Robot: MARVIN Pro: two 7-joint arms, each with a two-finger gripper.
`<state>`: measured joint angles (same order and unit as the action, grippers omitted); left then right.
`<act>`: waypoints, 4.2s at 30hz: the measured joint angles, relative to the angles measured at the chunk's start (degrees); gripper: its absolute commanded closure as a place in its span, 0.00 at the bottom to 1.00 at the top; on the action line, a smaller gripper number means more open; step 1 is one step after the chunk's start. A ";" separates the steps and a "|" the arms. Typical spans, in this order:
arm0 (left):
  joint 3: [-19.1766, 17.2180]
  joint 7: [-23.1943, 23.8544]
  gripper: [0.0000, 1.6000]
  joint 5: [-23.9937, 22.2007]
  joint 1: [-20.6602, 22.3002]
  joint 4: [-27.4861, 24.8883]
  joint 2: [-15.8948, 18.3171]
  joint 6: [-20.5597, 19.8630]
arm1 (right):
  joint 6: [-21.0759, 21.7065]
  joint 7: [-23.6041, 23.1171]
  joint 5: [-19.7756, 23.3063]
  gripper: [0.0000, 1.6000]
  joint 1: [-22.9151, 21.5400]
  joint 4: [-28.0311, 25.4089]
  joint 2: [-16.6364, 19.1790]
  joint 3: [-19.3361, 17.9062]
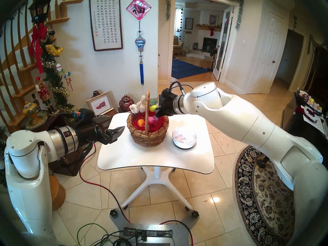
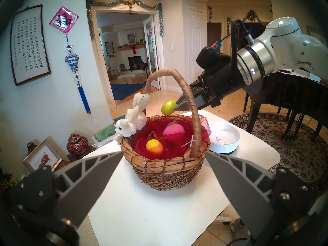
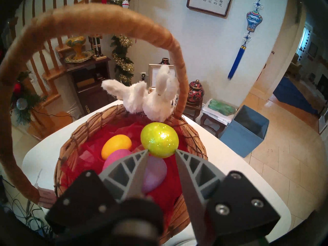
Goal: Put easter egg into basket
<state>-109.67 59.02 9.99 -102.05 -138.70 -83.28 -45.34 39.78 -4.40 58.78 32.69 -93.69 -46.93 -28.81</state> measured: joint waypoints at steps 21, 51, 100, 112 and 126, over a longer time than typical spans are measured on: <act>0.00 0.00 0.00 0.00 0.00 0.00 0.00 0.00 | 2.37 -2.38 -0.05 0.54 0.16 0.27 0.18 0.53; 0.00 0.00 0.00 0.00 0.00 0.00 0.00 0.00 | 1.57 -3.43 -0.09 0.35 0.84 0.71 0.06 1.02; 0.00 0.00 0.00 0.00 0.00 0.00 0.00 0.00 | 3.01 -0.38 2.47 0.29 1.01 -6.23 4.74 -1.21; 0.00 0.00 0.00 0.00 0.00 0.00 0.00 0.00 | 1.89 2.12 7.37 0.25 4.58 -13.47 10.94 -6.30; -0.01 0.01 0.00 0.00 0.00 0.01 0.00 0.00 | 0.02 4.60 12.99 0.00 14.73 -23.72 19.82 -16.35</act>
<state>-109.68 59.03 10.00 -102.05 -138.69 -83.28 -45.34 39.80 0.20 71.77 47.42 -117.41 -27.11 -45.16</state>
